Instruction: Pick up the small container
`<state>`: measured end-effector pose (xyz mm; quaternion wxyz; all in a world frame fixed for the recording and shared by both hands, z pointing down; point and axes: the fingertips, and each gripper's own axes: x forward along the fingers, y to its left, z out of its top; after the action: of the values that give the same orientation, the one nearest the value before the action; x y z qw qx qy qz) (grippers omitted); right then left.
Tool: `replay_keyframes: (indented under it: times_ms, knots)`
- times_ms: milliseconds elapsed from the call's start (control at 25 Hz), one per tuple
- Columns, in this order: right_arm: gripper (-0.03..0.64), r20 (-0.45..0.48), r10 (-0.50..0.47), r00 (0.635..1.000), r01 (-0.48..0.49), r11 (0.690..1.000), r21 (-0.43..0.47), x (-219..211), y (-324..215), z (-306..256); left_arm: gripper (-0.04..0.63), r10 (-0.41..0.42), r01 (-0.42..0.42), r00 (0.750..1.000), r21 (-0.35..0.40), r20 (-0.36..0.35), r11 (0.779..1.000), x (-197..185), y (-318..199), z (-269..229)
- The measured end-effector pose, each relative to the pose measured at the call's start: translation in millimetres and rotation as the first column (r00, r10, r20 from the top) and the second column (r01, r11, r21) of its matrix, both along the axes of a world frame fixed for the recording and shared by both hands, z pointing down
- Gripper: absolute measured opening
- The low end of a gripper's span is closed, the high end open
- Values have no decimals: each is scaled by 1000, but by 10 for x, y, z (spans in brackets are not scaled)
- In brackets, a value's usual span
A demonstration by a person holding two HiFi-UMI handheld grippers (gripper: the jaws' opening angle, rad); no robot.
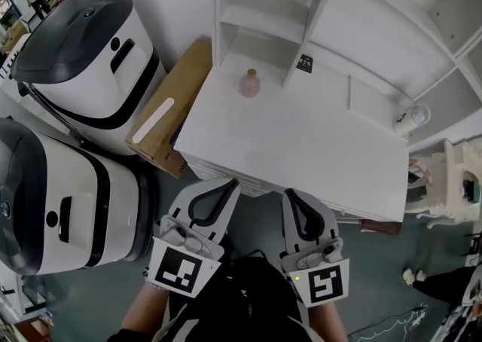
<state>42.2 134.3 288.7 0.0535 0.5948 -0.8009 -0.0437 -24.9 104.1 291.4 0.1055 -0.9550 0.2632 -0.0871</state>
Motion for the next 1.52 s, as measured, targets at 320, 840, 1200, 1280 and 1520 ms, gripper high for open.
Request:
replay_keyframes:
  times_ms: [320, 840, 1200, 1280, 1520]
  knots:
    - [2, -15, 26, 1000, -25, 1000, 16, -115, -348, -18, 2, 24, -24, 1000, 8, -16, 1000, -105, -353, 7]
    - [2, -27, 76, 997, -77, 997, -19, -101, -545, 73, 2, 58, -58, 998, -14, -23, 998, -120, -592, 86]
    - [2, -35, 28, 999, -30, 998, -50, -128, -733, 165, 2, 27, -28, 999, -34, -27, 999, -103, -727, 156]
    - [2, -32, 10, 999, -12, 998, -54, -130, -815, 186, 2, 16, -17, 1000, -33, -19, 999, -94, -781, 162]
    - [2, -32, -52, 998, 50, 997, -62, -73, -1121, 233, 2, -22, 21, 1000, -44, -23, 999, 8, -1003, 200]
